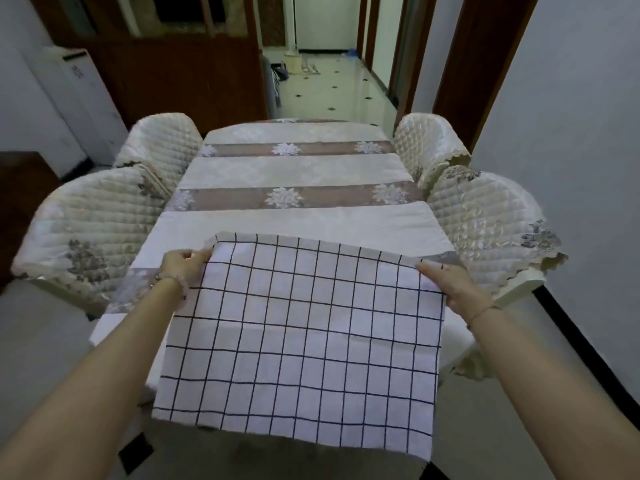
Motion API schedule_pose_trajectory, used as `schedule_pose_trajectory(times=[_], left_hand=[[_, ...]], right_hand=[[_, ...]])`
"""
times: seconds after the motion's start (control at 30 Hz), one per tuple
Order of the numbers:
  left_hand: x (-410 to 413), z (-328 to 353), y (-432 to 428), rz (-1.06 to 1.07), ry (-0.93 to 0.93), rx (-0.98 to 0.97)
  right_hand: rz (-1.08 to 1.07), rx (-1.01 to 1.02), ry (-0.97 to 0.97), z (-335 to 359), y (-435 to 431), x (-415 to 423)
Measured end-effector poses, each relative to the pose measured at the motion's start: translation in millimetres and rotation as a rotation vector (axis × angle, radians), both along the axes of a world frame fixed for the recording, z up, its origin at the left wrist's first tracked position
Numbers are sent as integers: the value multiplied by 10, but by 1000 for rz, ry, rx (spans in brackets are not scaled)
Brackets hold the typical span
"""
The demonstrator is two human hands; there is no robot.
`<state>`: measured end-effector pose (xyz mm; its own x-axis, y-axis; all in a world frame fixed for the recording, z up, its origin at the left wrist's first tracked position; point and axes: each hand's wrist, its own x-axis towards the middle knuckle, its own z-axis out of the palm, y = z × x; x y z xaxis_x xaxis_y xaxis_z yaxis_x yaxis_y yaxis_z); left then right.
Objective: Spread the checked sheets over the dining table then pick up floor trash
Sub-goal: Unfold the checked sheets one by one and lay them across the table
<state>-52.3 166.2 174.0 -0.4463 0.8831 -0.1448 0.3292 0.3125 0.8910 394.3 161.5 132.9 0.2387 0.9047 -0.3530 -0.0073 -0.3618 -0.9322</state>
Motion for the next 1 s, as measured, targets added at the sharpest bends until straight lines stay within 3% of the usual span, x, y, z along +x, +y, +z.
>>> schedule_pose_trajectory(times=[0.17, 0.37, 0.5, 0.63, 0.83, 1.0], left_hand=[[-129, -441, -188, 77, -15, -152], [-152, -570, -485, 154, -25, -270], [-219, -628, -623, 168, -33, -354], [-306, -681, -788, 79, -119, -383], [-415, -777, -1274, -26, -276, -412], [-227, -873, -1670, -175, -259, -462]], right_hand=[[-28, -80, -132, -271, 39, -152], [65, -244, -27, -451, -243, -204], [118, -272, -186, -714, -551, -166], [73, -246, -242, -747, -702, -229], [-70, -221, -157, -701, -806, -223], [-161, -225, -67, -697, -920, -142]])
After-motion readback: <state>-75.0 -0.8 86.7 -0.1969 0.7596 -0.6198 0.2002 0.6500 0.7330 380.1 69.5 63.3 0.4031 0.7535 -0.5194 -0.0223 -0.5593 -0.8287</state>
